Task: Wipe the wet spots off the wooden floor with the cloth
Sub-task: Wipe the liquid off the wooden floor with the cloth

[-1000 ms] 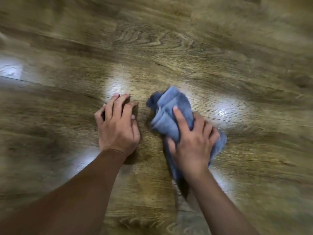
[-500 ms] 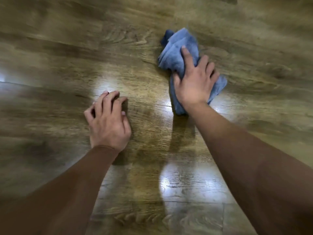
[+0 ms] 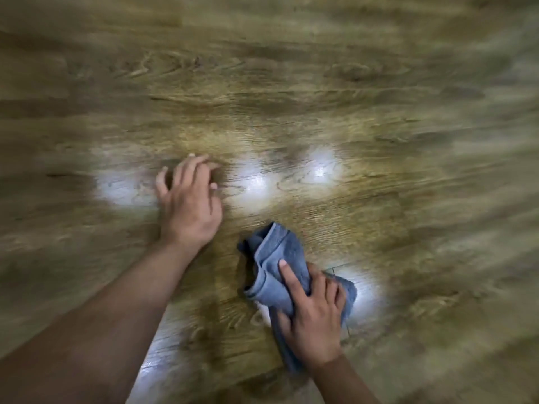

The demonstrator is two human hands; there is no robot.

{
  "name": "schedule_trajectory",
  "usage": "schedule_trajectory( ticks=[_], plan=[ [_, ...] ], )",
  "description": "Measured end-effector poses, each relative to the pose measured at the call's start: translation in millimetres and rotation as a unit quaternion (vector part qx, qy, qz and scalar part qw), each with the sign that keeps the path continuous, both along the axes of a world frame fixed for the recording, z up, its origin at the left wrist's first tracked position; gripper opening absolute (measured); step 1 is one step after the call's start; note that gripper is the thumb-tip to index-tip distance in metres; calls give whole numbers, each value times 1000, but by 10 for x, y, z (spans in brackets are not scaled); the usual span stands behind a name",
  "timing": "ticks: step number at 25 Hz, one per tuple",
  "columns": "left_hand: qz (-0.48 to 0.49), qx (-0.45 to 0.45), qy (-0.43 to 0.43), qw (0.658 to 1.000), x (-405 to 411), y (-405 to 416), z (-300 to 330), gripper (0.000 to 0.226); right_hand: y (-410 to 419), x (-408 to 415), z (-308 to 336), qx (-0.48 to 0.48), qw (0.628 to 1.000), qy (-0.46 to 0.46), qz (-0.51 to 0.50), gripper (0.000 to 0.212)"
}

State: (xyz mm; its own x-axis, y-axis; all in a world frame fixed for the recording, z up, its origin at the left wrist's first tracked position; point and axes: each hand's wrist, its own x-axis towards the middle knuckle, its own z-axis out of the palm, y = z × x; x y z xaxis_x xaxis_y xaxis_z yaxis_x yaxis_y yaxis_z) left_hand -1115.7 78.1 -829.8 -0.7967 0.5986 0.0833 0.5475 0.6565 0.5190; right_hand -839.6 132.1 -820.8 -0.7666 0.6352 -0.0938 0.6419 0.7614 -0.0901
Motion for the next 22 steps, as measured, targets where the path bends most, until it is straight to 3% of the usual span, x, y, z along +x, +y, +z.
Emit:
schedule_trajectory(
  ticks=[4, 7, 10, 16, 22],
  plan=[
    [-68, 145, -73, 984, 376, 723, 73, 39, 568, -170, -54, 38, 997, 38, -51, 82],
    [-124, 168, -78, 975, 403, 1151, 26, 40, 1256, -473, -89, 57, 992, 52, -102, 78],
    [-112, 129, -64, 983, 302, 1608, -8, 45, 1957, -806, -101, 77, 990, 49, -108, 75],
    [-38, -95, 40, 994, 301, 2122, -246, 57, 3402, -1559, -156, 92, 983, 64, -142, 69],
    [-24, -111, 63, 991, 304, 2162, -243, 54, 4341, -2159, -139, 76, 984, 51, -152, 71]
  ],
)
